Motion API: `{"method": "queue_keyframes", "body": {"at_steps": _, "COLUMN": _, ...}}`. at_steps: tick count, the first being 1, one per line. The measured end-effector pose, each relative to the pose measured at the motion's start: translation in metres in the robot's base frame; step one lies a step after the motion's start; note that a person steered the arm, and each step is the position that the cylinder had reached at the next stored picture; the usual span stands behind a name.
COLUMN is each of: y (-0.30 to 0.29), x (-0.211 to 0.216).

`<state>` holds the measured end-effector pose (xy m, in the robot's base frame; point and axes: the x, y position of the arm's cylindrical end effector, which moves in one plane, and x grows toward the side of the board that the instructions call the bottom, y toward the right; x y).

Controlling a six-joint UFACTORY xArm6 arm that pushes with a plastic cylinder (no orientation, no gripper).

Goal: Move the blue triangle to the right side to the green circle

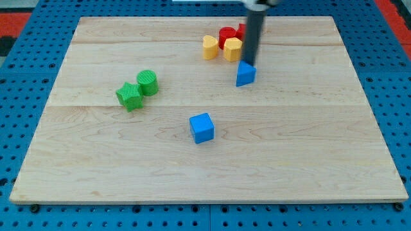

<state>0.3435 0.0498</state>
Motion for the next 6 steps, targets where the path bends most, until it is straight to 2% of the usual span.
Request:
{"method": "queue_keyframes", "body": {"at_steps": 1, "y": -0.026, "x": 0.038}}
{"method": "queue_keyframes", "body": {"at_steps": 3, "y": 0.083, "x": 0.009}}
{"method": "queue_keyframes", "body": {"at_steps": 4, "y": 0.095, "x": 0.036}}
{"method": "queue_keyframes", "body": {"at_steps": 6, "y": -0.038, "x": 0.079}}
